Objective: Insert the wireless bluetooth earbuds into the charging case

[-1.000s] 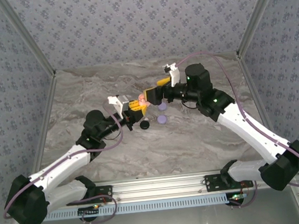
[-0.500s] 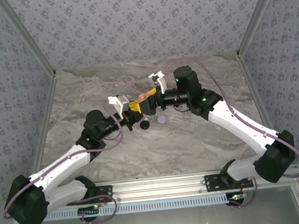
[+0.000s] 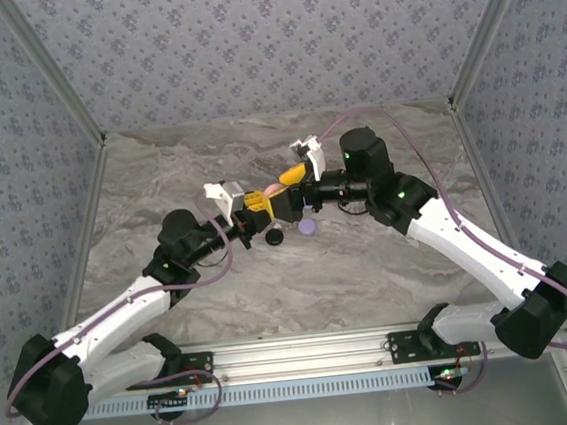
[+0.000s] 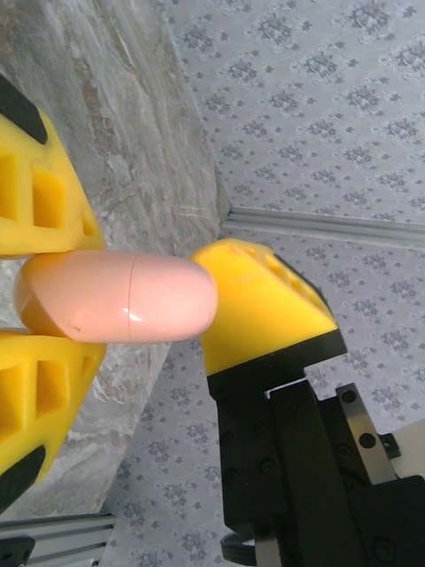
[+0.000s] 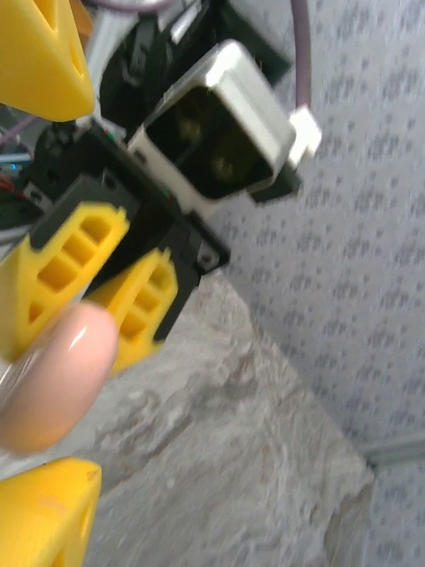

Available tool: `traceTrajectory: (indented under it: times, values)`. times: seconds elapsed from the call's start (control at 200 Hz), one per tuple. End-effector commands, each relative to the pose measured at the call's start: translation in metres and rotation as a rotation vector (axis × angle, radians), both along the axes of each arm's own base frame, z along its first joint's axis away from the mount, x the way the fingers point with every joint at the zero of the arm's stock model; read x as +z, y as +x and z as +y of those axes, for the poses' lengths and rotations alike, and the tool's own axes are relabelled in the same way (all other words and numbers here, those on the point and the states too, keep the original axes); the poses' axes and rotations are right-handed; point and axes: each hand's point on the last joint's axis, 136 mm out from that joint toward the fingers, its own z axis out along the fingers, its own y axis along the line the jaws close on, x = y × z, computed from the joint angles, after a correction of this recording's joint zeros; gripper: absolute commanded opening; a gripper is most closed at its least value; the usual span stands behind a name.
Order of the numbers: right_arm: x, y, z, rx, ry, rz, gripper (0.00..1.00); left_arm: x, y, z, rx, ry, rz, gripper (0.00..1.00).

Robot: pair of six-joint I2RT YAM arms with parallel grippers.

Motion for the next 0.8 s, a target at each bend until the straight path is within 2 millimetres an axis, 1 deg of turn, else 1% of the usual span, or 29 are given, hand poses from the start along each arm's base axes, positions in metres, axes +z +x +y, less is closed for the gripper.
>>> traceTrajectory:
  times: [0.0, 0.065, 0.13, 0.19, 0.225, 0.23, 0.24, 0.35, 0.44, 0.515, 0.67, 0.795]
  values:
    - [-0.011, 0.032, -0.047, -0.307, -0.191, -0.061, 1.00, 0.005, 0.008, 0.005, 0.047, 0.007, 0.003, 0.00]
    - [-0.015, 0.045, -0.078, -0.458, -0.274, -0.090, 1.00, -0.005, 0.017, 0.008, 0.067, 0.027, 0.056, 0.00]
    - [-0.019, 0.048, -0.101, -0.546, -0.304, -0.087, 1.00, -0.016, 0.027, 0.012, 0.084, 0.033, 0.113, 0.00]
    - [-0.021, 0.046, -0.116, -0.586, -0.300, -0.080, 1.00, -0.027, 0.038, 0.017, 0.104, 0.036, 0.169, 0.00]
    - [-0.017, 0.045, -0.125, -0.614, -0.284, -0.079, 1.00, -0.033, 0.045, 0.019, 0.118, 0.040, 0.201, 0.00]
    - [-0.024, 0.044, -0.126, -0.616, -0.294, -0.069, 1.00, -0.034, 0.046, 0.020, 0.121, 0.040, 0.204, 0.00]
    - [-0.030, 0.044, -0.129, -0.622, -0.303, -0.057, 1.00, -0.036, 0.048, 0.021, 0.126, 0.043, 0.212, 0.00]
    - [-0.039, 0.037, -0.152, -0.687, -0.301, -0.026, 1.00, -0.061, 0.067, 0.022, 0.165, 0.091, 0.304, 0.00]
    - [-0.047, 0.033, -0.166, -0.719, -0.305, -0.002, 1.00, -0.084, 0.081, 0.019, 0.187, 0.140, 0.370, 0.00]
    - [-0.051, 0.030, -0.174, -0.739, -0.303, 0.016, 1.00, -0.108, 0.094, 0.015, 0.203, 0.181, 0.438, 0.00]
    - [-0.055, 0.026, -0.181, -0.753, -0.305, 0.035, 1.00, -0.158, 0.119, 0.004, 0.230, 0.244, 0.586, 0.00]
    - [-0.057, 0.024, -0.184, -0.759, -0.314, 0.044, 1.00, -0.187, 0.137, -0.004, 0.251, 0.278, 0.683, 0.00]
